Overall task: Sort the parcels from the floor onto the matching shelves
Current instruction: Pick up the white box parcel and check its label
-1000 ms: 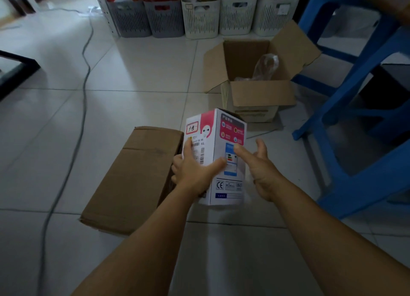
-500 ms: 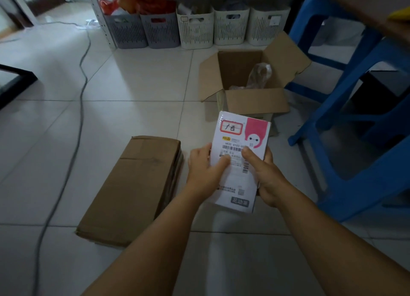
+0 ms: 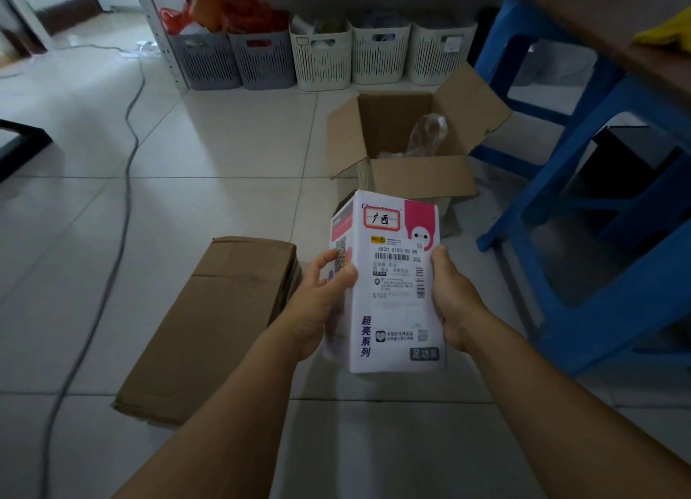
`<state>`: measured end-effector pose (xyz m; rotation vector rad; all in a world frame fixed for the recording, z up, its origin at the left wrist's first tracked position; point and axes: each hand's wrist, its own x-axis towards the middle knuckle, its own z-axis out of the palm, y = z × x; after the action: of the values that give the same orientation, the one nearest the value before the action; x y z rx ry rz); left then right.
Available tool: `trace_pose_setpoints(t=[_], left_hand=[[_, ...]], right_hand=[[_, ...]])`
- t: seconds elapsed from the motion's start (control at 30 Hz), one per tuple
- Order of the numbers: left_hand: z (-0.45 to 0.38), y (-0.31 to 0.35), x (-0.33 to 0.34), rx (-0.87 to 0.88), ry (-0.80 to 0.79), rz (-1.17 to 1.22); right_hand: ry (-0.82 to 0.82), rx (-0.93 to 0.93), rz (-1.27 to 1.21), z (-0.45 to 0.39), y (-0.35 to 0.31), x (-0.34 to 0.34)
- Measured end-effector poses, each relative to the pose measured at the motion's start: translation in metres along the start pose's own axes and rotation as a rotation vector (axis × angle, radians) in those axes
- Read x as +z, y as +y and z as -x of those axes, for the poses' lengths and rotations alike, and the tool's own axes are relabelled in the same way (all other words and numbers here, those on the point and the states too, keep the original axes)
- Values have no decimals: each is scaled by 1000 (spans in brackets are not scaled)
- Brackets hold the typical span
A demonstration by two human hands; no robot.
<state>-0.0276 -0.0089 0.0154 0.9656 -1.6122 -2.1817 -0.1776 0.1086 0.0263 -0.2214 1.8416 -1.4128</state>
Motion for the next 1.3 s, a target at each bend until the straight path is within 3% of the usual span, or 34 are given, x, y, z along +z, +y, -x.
trace_pose_setpoints(t=[0.1,0.3,0.47,0.67,0.9,1.3], left_hand=[[-6,0,-3,-5,-34,-21],[-14,9,-2,76,44,134],[-22,14,0,144,78,257],[-25,7,-4,140,90,242],[-30,7,-7,138,99,238],[-31,4,-8,157,92,242]], right_hand=[[-24,-94,23,3,-11,4],[-9,-361,139,13,-33,8],[201,-782,562,21,-41,17],[212,-1128,938,20,-25,21],[252,-1199,977,15,-14,23],[286,-1139,911,11,-11,13]])
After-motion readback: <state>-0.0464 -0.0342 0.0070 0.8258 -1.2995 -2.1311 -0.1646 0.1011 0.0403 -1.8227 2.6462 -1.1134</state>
